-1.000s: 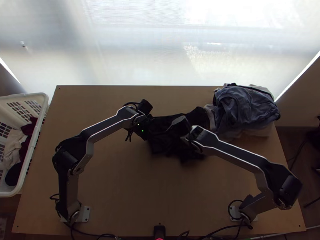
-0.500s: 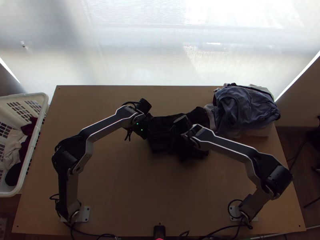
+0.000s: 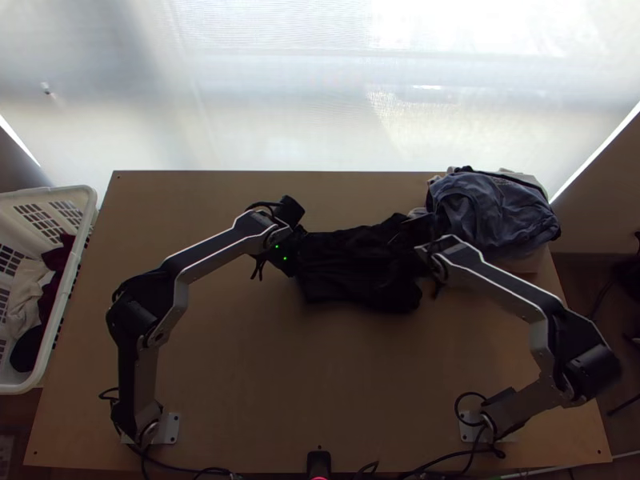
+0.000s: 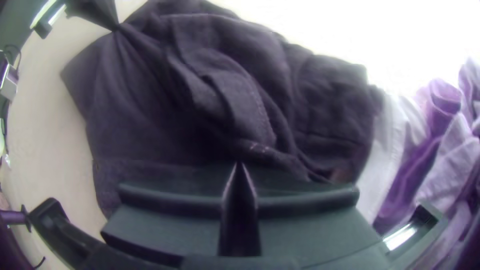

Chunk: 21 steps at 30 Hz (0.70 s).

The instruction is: Fold the t-shirt

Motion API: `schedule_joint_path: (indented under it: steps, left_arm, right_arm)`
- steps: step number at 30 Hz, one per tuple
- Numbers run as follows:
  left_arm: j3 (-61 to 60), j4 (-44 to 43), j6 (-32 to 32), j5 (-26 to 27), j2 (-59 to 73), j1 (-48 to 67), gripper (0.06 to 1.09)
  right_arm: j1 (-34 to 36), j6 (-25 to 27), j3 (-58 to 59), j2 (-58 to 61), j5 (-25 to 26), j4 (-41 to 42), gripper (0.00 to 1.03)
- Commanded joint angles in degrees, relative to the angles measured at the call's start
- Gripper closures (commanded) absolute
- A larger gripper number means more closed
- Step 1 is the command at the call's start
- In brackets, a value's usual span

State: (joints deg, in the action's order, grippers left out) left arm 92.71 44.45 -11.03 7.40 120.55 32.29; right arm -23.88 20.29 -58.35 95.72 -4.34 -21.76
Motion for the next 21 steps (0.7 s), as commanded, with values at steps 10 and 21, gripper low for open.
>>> schedule_joint_path:
  steps: [10,21]
  left_arm:
    - [2.0,0.4,-1.5,-0.5,1.0,0.7,1.05]
    - [2.0,2.0,-1.2,-0.5,-6.3,2.1,1.04]
  right_arm:
    - [16.9,10.2,0.5,-14.9,-0.5,-9.3,1.0]
    - [7.0,3.3,-1.9,-24.9,-0.4,-15.2,0.85]
